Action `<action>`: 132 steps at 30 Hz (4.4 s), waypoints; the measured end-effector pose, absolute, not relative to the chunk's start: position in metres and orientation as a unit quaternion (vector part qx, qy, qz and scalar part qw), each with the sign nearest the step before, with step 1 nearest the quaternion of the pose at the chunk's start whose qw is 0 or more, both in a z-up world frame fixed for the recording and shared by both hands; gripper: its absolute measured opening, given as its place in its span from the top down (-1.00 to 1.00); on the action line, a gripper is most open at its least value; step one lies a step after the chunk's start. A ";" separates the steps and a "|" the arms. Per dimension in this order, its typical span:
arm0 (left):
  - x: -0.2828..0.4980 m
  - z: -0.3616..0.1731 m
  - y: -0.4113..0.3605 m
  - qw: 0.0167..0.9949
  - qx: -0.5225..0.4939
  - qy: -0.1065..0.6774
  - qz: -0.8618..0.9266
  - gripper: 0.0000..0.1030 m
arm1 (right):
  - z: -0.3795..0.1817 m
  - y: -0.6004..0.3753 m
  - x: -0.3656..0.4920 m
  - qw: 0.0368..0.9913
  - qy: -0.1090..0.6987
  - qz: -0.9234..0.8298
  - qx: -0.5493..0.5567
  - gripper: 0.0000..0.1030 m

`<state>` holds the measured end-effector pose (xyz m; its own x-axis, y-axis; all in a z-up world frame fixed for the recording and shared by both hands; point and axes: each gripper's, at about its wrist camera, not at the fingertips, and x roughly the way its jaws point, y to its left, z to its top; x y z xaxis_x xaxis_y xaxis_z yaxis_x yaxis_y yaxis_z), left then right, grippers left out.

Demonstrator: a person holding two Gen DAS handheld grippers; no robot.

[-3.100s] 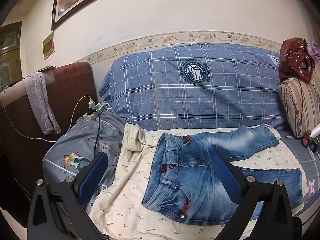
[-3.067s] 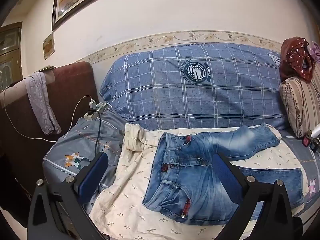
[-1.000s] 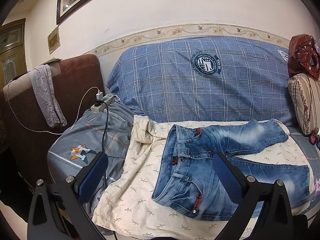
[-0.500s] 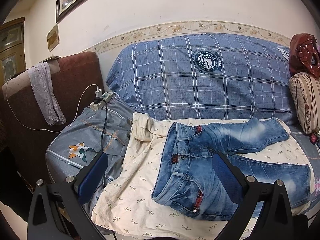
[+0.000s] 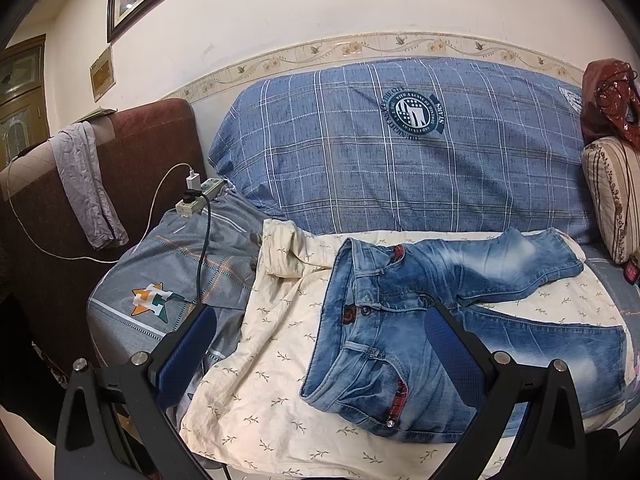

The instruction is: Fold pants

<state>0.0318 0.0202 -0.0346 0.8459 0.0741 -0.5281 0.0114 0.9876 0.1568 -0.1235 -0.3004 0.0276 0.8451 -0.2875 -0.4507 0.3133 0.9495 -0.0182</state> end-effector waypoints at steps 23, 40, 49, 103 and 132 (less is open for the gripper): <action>0.143 -0.208 0.082 0.841 -0.015 0.533 -0.092 -0.15 | -0.116 -0.446 -0.136 0.873 0.411 -0.182 0.189 -0.72; 0.139 -0.213 0.063 0.851 -0.025 0.497 -0.168 0.85 | -0.166 -0.463 -0.116 0.854 0.439 -0.179 0.215 -0.19; 0.120 -0.217 0.094 0.852 -0.032 0.506 -0.131 0.90 | -0.167 -0.444 -0.100 0.842 0.473 -0.207 0.153 0.50; 0.413 -0.210 -0.007 0.836 -0.095 0.537 -0.067 0.76 | -0.178 -0.546 0.302 0.846 0.498 -0.149 0.122 0.30; 0.154 -0.112 0.102 0.886 -0.155 0.401 -0.172 0.84 | -0.042 -0.492 -0.029 0.907 0.326 -0.150 0.219 0.63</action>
